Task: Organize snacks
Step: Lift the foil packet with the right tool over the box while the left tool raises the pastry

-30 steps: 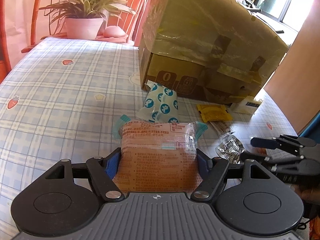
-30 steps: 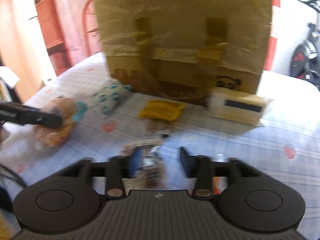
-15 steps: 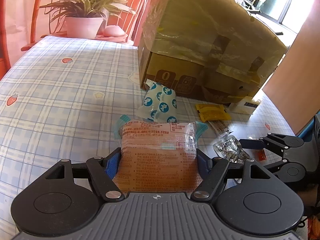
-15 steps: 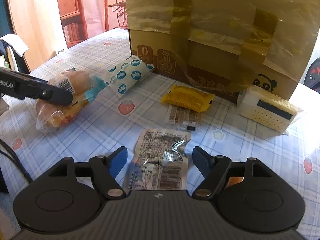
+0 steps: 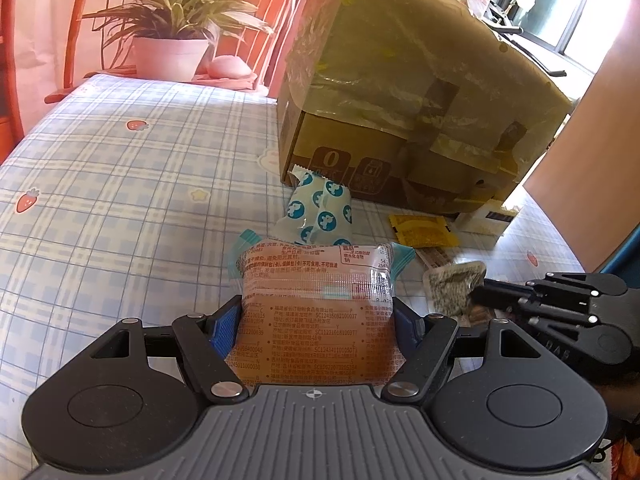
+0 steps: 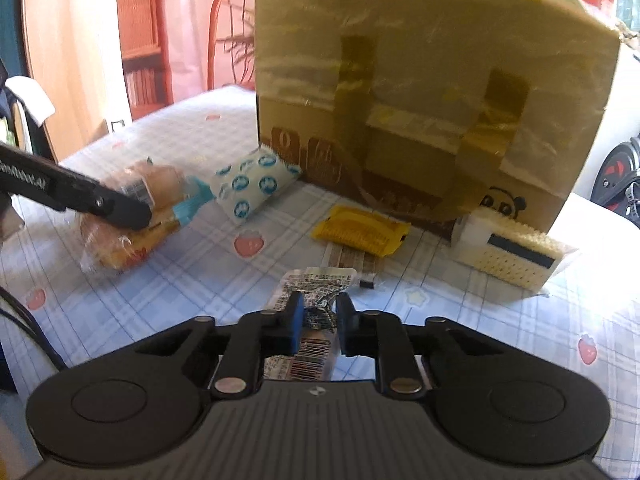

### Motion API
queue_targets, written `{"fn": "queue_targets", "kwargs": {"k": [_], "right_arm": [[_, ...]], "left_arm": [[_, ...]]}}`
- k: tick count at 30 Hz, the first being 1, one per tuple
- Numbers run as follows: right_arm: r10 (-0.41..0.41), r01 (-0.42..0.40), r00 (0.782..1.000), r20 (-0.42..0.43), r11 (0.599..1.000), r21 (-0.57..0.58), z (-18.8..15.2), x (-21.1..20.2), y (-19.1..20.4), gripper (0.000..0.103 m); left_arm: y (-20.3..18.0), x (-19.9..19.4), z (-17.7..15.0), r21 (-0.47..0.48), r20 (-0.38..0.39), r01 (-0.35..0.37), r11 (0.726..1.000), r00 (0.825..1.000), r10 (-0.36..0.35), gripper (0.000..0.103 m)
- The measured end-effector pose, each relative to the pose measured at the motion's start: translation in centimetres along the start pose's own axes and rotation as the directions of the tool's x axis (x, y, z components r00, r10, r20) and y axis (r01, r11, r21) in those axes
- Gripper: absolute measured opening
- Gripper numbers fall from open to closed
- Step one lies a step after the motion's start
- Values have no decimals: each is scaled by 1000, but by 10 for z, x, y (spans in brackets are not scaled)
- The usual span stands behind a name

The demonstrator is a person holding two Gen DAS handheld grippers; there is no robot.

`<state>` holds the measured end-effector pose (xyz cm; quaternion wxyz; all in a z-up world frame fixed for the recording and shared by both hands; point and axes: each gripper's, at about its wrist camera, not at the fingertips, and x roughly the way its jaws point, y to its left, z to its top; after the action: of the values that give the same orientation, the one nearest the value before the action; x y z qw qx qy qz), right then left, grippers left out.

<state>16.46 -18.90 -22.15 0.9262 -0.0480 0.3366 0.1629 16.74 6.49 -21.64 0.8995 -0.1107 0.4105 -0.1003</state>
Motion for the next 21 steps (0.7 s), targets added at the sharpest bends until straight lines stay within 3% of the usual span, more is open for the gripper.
{"fn": "queue_targets", "kwargs": {"k": [12,21], "right_arm": [[-33,27,994,108,998,54,12,-28,-13,4],[-71,56,964,254,996,65,43,-75,-28,4]], "left_arm": [[-3,-9,7,7,38,6,1000,999,-6,76],[-26,-32,40,85,127,45,995,990,-56,76]]}}
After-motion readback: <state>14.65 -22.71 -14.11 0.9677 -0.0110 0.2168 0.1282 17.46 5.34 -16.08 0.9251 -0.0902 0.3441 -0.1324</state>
